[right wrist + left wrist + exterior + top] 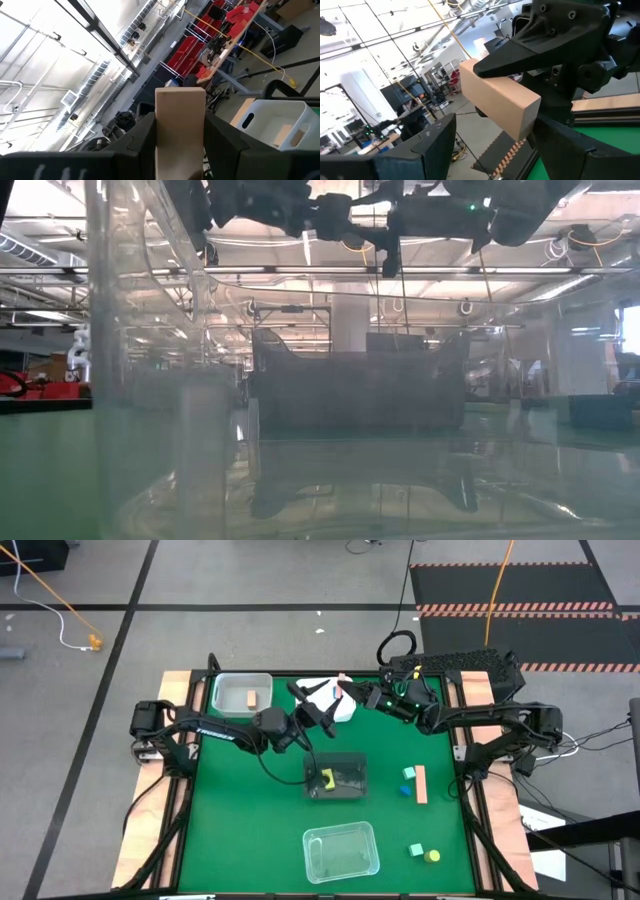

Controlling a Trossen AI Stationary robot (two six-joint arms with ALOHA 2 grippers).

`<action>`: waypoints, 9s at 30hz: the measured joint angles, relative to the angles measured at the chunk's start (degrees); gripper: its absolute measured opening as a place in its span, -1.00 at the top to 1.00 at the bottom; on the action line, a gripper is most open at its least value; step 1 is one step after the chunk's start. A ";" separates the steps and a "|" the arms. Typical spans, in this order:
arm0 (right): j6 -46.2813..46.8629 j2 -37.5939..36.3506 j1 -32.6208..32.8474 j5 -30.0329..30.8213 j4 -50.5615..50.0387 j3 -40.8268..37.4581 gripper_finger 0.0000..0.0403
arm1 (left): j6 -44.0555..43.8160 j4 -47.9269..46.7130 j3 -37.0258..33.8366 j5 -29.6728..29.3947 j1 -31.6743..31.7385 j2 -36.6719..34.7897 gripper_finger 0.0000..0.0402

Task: Sort & place blocks by color
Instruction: Put the top brown block into the gray bin, then put the top light green block into the black bin

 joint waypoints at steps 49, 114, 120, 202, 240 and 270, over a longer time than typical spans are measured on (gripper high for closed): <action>-27.92 -8.59 -12.04 -22.32 -27.76 -0.20 -0.47 | -7.77 -0.09 0.15 -5.80 -0.68 -0.44 0.73; -28.76 -20.72 -13.64 19.92 -73.55 -5.85 -0.45 | -95.72 -89.87 -19.11 10.16 26.65 -27.58 0.69; -28.30 -20.72 -13.64 19.87 -71.21 -9.93 -0.45 | -94.10 -89.90 -19.23 10.17 26.65 -27.58 0.60; 3.49 -13.37 -10.86 -10.83 -21.06 -10.84 0.44 | -37.84 -21.52 -17.64 25.56 6.17 -28.48 -0.12; 13.24 -12.82 -2.01 -8.77 -7.72 -10.78 0.44 | -8.34 -22.74 11.08 26.96 4.30 1.42 -0.12; 10.45 -12.57 -1.88 -11.88 -8.15 -10.82 0.42 | -14.48 -27.85 11.58 24.03 4.38 1.22 0.33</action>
